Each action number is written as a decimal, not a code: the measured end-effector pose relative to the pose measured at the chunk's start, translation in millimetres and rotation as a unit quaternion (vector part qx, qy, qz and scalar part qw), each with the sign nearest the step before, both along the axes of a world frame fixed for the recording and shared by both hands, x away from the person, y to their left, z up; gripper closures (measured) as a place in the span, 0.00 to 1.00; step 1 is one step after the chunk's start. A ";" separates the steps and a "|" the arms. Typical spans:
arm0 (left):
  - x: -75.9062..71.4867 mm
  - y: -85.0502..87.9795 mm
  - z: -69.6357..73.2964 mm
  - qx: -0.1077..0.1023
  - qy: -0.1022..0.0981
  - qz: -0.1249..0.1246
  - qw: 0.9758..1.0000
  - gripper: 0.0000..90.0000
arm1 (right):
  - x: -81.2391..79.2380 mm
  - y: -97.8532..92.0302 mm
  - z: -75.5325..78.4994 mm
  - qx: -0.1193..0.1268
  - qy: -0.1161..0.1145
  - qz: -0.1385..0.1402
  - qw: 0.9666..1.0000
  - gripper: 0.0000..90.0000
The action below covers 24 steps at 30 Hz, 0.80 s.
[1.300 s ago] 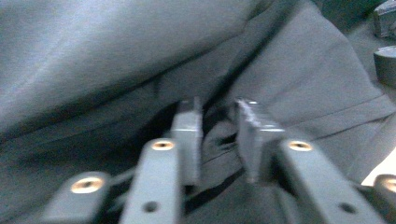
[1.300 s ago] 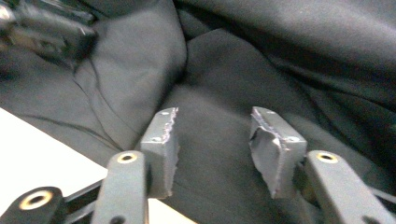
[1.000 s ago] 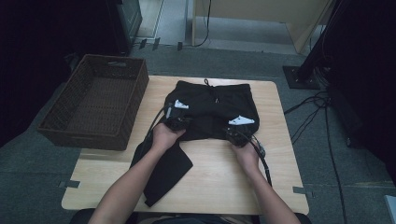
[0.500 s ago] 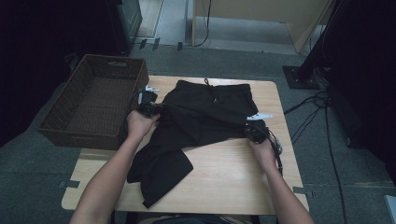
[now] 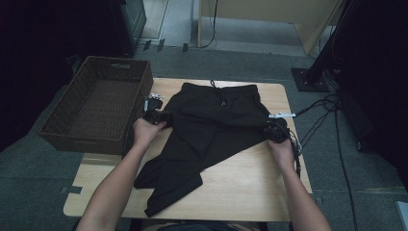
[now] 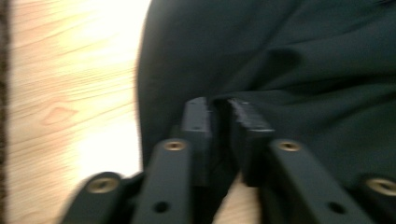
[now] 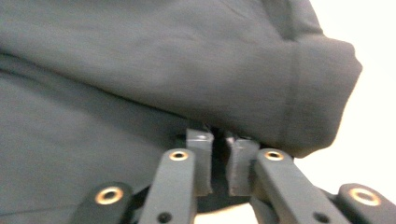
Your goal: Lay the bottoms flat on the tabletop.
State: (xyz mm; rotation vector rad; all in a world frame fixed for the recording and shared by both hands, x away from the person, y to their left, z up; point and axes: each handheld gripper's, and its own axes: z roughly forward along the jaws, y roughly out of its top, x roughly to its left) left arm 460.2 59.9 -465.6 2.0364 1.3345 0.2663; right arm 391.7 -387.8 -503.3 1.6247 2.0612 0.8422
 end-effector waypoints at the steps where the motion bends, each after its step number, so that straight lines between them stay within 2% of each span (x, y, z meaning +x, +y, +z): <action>1: -2.1 -1.8 2.8 -0.008 0.001 -0.005 1.000 0.72 | -3.9 3.5 3.1 0.022 -0.009 0.006 1.000 0.85; 2: -4.8 -4.0 6.0 -0.010 -0.001 -0.012 1.000 0.69 | -5.6 5.9 4.4 0.032 -0.011 0.010 0.999 0.83; 3: -8.2 -6.6 9.0 -0.017 -0.002 -0.020 1.000 0.69 | -5.6 5.9 4.4 0.032 -0.011 0.010 0.999 0.83; 4: -12.1 -9.3 12.4 -0.022 -0.001 -0.030 0.999 0.65 | -8.7 12.1 6.7 0.055 -0.010 0.020 0.998 0.80; 5: -23.0 -15.4 19.1 -0.031 -0.014 -0.045 0.998 0.64 | -10.9 16.6 7.8 0.062 -0.012 0.024 0.998 0.79; 6: -23.0 -15.4 19.1 -0.031 -0.014 -0.045 0.998 0.63 | -10.9 16.6 7.8 0.062 -0.012 0.024 0.998 0.79; 8: -33.9 -22.9 23.4 -0.043 -0.018 -0.060 0.997 0.58 | -17.8 32.0 10.0 0.059 -0.026 0.045 0.997 0.76; 9: -38.9 -27.9 23.8 -0.045 -0.015 -0.073 0.996 0.58 | -17.8 32.0 10.0 0.059 -0.026 0.045 0.997 0.76; 10: -43.5 -33.9 23.1 -0.043 -0.011 -0.085 0.995 0.54 | -20.9 43.4 10.6 0.058 -0.029 0.057 0.996 0.73; 12: -52.1 -46.2 18.2 -0.034 -0.008 -0.105 0.994 0.50 | -22.8 55.2 10.0 0.059 -0.030 0.069 0.995 0.70; 13: -58.0 -57.2 10.2 -0.026 -0.005 -0.120 0.992 0.49 | -23.3 60.9 9.5 0.057 -0.027 0.077 0.995 0.69; 15: -59.5 -62.2 5.6 -0.020 0.001 -0.128 0.991 0.47 | -23.6 66.3 8.8 0.054 -0.025 0.082 0.995 0.68; 16: -61.1 -70.7 -4.0 -0.011 0.011 -0.137 0.991 0.46 | -24.2 75.9 6.9 0.051 -0.023 0.093 0.994 0.67; 17: -61.1 -70.7 -4.0 -0.011 0.011 -0.137 0.991 0.45 | -24.2 75.9 6.9 0.051 -0.023 0.093 0.994 0.67; 19: -60.0 -79.2 -15.1 -0.009 0.011 -0.137 0.990 0.44 | -24.6 87.0 3.9 0.049 -0.022 0.102 0.993 0.66; 21: -58.8 -81.7 -18.5 -0.009 0.009 -0.134 0.991 0.43 | -24.6 89.8 2.7 0.050 -0.021 0.106 0.993 0.66; 24: -54.1 -89.3 -28.1 0.002 -0.001 -0.130 0.992 0.42 | -24.7 101.6 -3.3 0.046 -0.015 0.113 0.992 0.64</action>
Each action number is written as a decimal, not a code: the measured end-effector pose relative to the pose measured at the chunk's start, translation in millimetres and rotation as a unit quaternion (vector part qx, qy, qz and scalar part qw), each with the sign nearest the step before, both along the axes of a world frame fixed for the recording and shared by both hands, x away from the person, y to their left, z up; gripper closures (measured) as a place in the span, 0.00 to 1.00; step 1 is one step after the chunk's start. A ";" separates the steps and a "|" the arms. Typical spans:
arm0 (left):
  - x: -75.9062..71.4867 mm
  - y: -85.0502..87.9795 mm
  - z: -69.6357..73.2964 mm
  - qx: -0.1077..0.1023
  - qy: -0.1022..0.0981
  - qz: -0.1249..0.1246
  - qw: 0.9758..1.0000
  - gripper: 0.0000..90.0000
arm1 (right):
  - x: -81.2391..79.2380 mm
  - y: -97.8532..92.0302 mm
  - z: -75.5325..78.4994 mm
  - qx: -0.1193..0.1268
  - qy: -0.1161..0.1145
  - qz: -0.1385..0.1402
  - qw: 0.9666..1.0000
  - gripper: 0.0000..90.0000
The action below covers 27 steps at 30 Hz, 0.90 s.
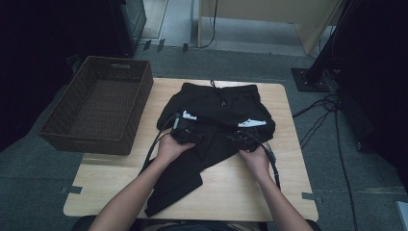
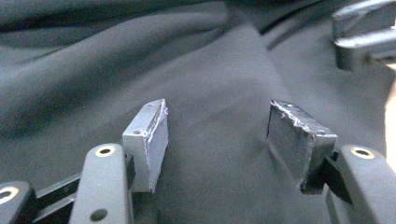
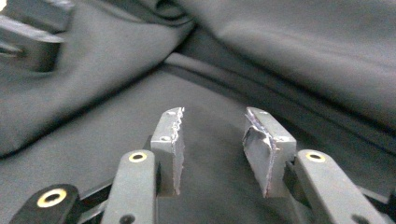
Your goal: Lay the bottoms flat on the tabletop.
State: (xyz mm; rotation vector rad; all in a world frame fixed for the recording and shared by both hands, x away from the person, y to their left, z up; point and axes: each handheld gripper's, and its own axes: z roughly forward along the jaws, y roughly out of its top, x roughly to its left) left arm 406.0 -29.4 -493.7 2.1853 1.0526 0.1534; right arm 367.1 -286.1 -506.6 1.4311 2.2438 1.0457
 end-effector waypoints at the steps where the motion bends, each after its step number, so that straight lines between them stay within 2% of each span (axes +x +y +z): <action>1: 1.9 -2.1 -3.2 0.007 -0.003 0.000 1.000 0.42 | 0.0 2.4 -1.4 -0.002 -0.001 0.002 1.000 0.63; 3: 3.7 -5.2 -8.9 0.018 -0.010 0.000 1.000 0.42 | -0.8 7.2 -3.0 -0.002 0.000 0.004 1.000 0.62; 6: 2.9 -7.1 -9.9 0.030 -0.025 -0.002 0.999 0.45 | -2.2 14.0 -5.6 -0.005 -0.004 0.005 1.000 0.60; 10: -4.5 -10.5 -13.0 0.061 -0.068 0.002 0.996 0.52 | -5.2 19.8 -7.5 -0.012 -0.017 0.003 1.000 0.60; 11: -6.1 -10.5 -14.2 0.059 -0.075 0.004 0.995 0.56 | -7.3 21.9 -9.0 -0.020 -0.028 0.001 0.999 0.60; 12: -7.8 -8.8 -15.9 0.050 -0.081 0.013 0.995 0.58 | -8.5 23.0 -9.4 -0.024 -0.032 -0.001 0.999 0.60; 14: -8.0 -7.3 -16.2 0.049 -0.084 0.017 0.995 0.62 | -9.6 24.0 -10.1 -0.027 -0.037 -0.003 0.999 0.60; 16: -7.9 -5.0 -16.3 0.045 -0.084 0.019 0.995 0.73 | -12.7 26.0 -12.1 -0.038 -0.052 -0.003 0.998 0.62; 17: -7.6 -4.2 -16.0 0.043 -0.083 0.018 0.995 0.78 | -14.0 26.2 -12.8 -0.034 -0.054 -0.003 0.998 0.63; 18: -7.6 -3.6 -15.1 0.043 -0.078 0.014 0.996 0.92 | -15.7 25.5 -13.9 -0.031 -0.059 -0.004 0.998 0.70; 19: -7.1 -2.9 -14.0 0.043 -0.072 0.008 0.996 0.97 | -16.4 24.6 -13.8 -0.030 -0.059 -0.002 0.998 0.74; 20: -6.1 -1.4 -12.2 0.037 -0.062 0.009 0.997 0.97 | -16.4 24.6 -13.8 -0.030 -0.059 -0.002 0.998 0.74; 22: -3.7 4.9 -5.9 0.006 -0.045 0.013 0.999 0.99 | -15.6 20.2 -12.3 -0.036 -0.057 -0.001 0.998 0.85; 24: -2.5 13.8 4.6 -0.018 -0.047 0.016 0.999 1.00 | -15.1 18.3 -11.9 -0.035 -0.053 0.001 0.998 0.88; 27: 1.3 30.1 21.9 -0.036 -0.054 0.023 0.998 1.00 | -12.7 11.1 -9.7 -0.044 -0.047 0.003 0.998 0.96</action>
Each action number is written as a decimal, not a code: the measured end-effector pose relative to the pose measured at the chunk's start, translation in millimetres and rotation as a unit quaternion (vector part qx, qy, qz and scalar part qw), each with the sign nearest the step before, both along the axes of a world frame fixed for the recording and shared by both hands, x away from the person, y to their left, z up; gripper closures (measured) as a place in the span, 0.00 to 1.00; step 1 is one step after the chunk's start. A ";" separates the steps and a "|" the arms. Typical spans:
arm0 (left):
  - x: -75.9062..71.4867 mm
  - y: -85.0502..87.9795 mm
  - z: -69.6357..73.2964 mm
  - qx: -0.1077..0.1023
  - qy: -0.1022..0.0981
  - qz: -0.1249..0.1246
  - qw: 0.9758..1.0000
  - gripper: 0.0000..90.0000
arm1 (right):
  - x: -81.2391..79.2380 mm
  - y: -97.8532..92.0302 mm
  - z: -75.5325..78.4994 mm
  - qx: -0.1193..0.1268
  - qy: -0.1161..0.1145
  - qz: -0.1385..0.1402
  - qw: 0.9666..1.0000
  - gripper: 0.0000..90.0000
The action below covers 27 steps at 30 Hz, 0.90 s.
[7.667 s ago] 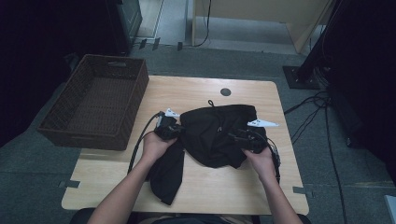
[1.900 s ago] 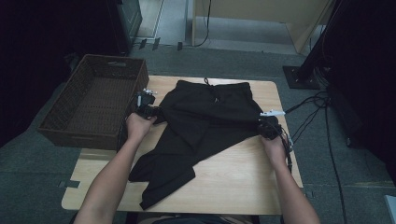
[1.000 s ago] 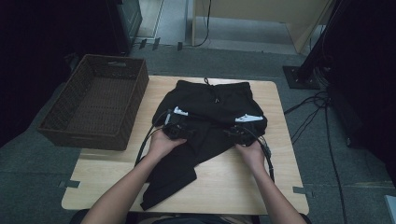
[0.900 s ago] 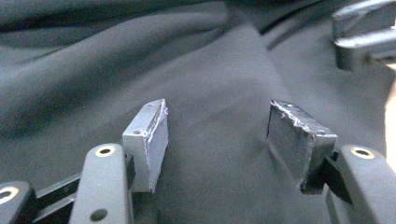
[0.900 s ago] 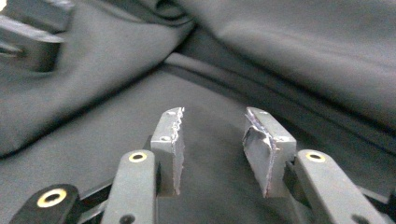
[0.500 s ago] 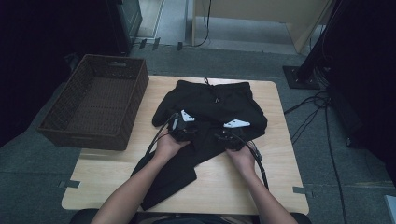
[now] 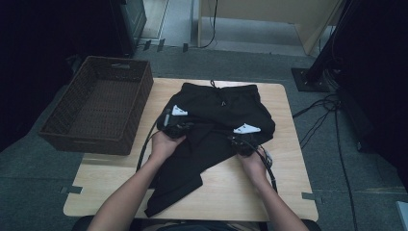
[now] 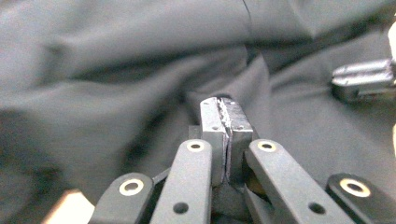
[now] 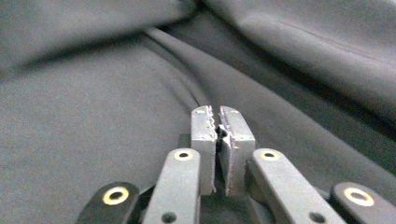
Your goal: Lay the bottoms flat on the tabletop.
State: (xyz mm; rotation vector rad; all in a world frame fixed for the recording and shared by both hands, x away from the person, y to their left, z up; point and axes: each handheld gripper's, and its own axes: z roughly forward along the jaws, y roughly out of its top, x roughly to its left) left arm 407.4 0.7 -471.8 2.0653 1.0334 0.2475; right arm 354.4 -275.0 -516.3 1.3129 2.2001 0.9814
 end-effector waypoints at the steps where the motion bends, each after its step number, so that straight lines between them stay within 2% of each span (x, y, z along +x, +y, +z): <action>1: 1.9 7.4 5.6 -0.010 0.003 0.006 1.000 1.00 | 0.4 -2.2 0.8 -0.003 0.005 0.001 1.000 0.97; 4: 7.3 32.9 21.0 -0.029 -0.005 0.032 0.999 1.00 | 1.4 -7.6 1.7 -0.006 0.008 0.001 1.000 0.98; 6: 12.2 48.9 26.2 -0.023 -0.007 0.053 0.998 1.00 | 2.2 -15.2 2.9 -0.013 0.013 -0.004 1.000 0.98; 7: 15.6 56.0 26.3 -0.019 0.001 0.063 0.998 1.00 | 3.8 -25.1 4.0 -0.018 0.017 -0.011 1.000 0.98; 8: 18.6 62.2 25.1 -0.010 0.003 0.072 0.997 1.00 | 3.8 -25.1 4.0 -0.018 0.017 -0.011 1.000 0.98; 9: 24.2 72.6 19.7 0.001 0.014 0.091 0.996 1.00 | 5.1 -37.6 4.3 -0.019 0.019 -0.022 0.999 0.98; 11: 28.6 79.7 12.2 0.017 0.026 0.102 0.994 0.99 | 6.3 -51.6 4.6 -0.020 0.020 -0.038 0.999 0.98; 13: 30.2 81.6 7.9 0.019 0.033 0.108 0.993 0.99 | 7.5 -66.4 4.6 -0.021 0.021 -0.056 0.998 0.98; 14: 31.2 82.1 3.8 0.029 0.034 0.113 0.993 0.99 | 7.5 -66.4 4.6 -0.021 0.021 -0.056 0.998 0.98; 15: 32.2 82.1 -0.7 0.037 0.037 0.118 0.992 0.99 | 9.3 -80.9 4.6 -0.023 0.021 -0.073 0.997 0.98; 16: 33.8 80.2 -9.2 0.044 0.048 0.121 0.990 0.99 | 10.2 -87.6 4.6 -0.025 0.021 -0.083 0.996 0.97; 18: 33.5 78.6 -12.6 0.043 0.054 0.120 0.990 0.99 | 12.0 -99.6 4.5 -0.031 0.017 -0.101 0.994 0.93; 20: 32.1 71.5 -21.1 0.043 0.078 0.102 0.991 0.97 | 13.2 -107.0 4.3 -0.014 0.024 -0.117 0.993 0.89; 21: 30.6 69.8 -20.4 0.042 0.077 0.095 0.992 0.95 | 13.3 -107.8 4.6 -0.006 0.029 -0.120 0.992 0.86; 23: 26.4 67.7 -13.3 0.029 0.069 0.084 0.994 0.81 | 12.0 -105.5 6.5 0.002 0.042 -0.110 0.993 0.79; 24: 26.4 67.7 -13.3 0.029 0.069 0.084 0.994 0.73 | 12.0 -105.5 6.5 0.002 0.042 -0.110 0.993 0.79; 25: 21.3 66.3 -3.2 0.014 0.046 0.075 0.996 0.67 | 7.7 -101.6 11.0 0.007 0.038 -0.099 0.994 0.75; 26: 21.3 66.3 -3.2 0.014 0.046 0.075 0.996 0.63 | 5.1 -99.9 14.2 0.007 0.023 -0.093 0.995 0.72; 27: 19.6 65.0 0.5 0.005 0.035 0.070 0.997 0.63 | 5.1 -99.9 14.2 0.007 0.023 -0.093 0.995 0.72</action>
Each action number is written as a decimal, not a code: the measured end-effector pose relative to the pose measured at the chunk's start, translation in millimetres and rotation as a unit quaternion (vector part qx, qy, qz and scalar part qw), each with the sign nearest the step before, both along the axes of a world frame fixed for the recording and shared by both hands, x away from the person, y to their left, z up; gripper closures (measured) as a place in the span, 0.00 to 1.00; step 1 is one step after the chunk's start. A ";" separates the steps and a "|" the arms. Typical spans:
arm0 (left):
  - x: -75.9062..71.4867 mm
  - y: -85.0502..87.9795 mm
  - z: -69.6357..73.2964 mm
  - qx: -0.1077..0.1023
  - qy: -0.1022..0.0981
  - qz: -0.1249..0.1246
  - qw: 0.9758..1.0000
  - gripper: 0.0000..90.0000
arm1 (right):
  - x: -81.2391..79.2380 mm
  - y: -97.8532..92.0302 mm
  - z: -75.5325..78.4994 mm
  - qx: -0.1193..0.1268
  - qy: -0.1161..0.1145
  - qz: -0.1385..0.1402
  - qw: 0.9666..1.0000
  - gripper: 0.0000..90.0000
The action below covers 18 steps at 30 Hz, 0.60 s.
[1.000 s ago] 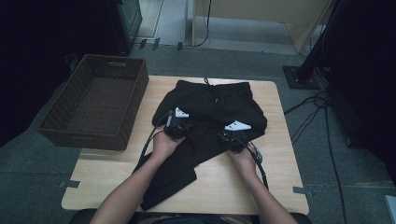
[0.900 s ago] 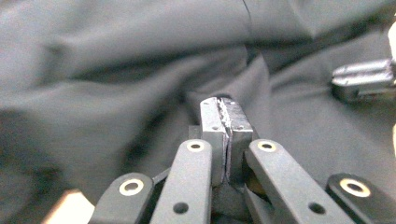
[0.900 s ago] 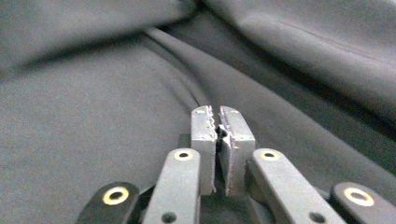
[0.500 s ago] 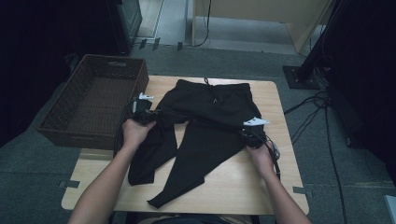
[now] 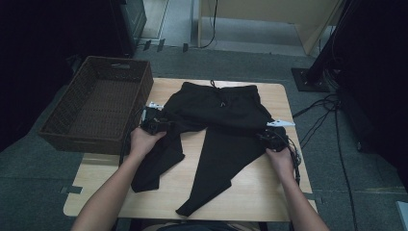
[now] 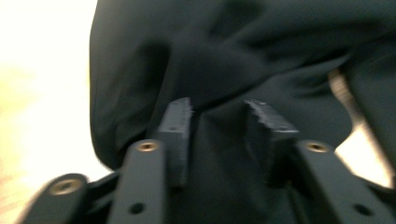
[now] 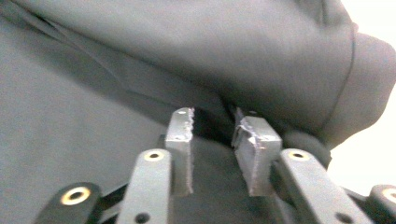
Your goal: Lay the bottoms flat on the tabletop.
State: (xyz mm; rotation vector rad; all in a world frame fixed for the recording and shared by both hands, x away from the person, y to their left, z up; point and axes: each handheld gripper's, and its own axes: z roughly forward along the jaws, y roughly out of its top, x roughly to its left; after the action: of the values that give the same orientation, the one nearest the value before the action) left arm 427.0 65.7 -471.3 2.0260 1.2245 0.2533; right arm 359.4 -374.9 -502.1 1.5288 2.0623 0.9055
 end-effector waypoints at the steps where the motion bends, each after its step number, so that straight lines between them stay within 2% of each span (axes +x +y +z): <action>1: -0.3 -1.9 2.0 -0.008 -0.002 -0.006 1.000 0.61 | -2.0 2.4 2.5 -0.004 -0.021 0.001 1.000 0.70; 3: 3.2 -11.7 -2.2 -0.007 0.015 -0.020 1.000 0.60 | 2.4 8.8 4.9 -0.012 -0.044 -0.002 0.999 0.69; 7: 10.0 -21.2 -16.0 0.008 0.023 -0.023 0.999 0.61 | 21.2 16.1 -6.5 -0.022 -0.029 -0.006 0.999 0.68; 10: 18.9 -27.8 -27.2 0.018 0.042 -0.021 0.999 0.64 | 29.8 17.8 -11.1 -0.024 -0.023 -0.010 0.999 0.68; 11: 20.8 -29.1 -28.5 0.016 0.037 -0.021 0.999 0.67 | 37.7 18.8 -12.7 -0.023 -0.021 -0.013 0.999 0.68; 13: 27.0 -32.4 -28.6 0.015 0.039 -0.013 0.999 0.68 | 41.0 19.0 -13.1 -0.022 -0.023 -0.016 0.999 0.68; 15: 33.7 -36.7 -28.5 0.021 0.036 -0.011 0.999 0.69 | 49.5 18.9 -14.1 -0.020 -0.022 -0.018 0.999 0.69; 18: 46.2 -42.6 -29.0 0.021 0.036 -0.003 0.999 0.70 | 64.3 19.9 -16.6 -0.001 -0.026 -0.027 0.999 0.70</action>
State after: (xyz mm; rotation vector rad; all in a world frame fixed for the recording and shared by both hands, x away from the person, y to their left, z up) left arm 473.2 23.1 -500.3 2.0900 1.2669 0.2073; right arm 423.8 -355.0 -518.7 1.5363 1.9754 0.9135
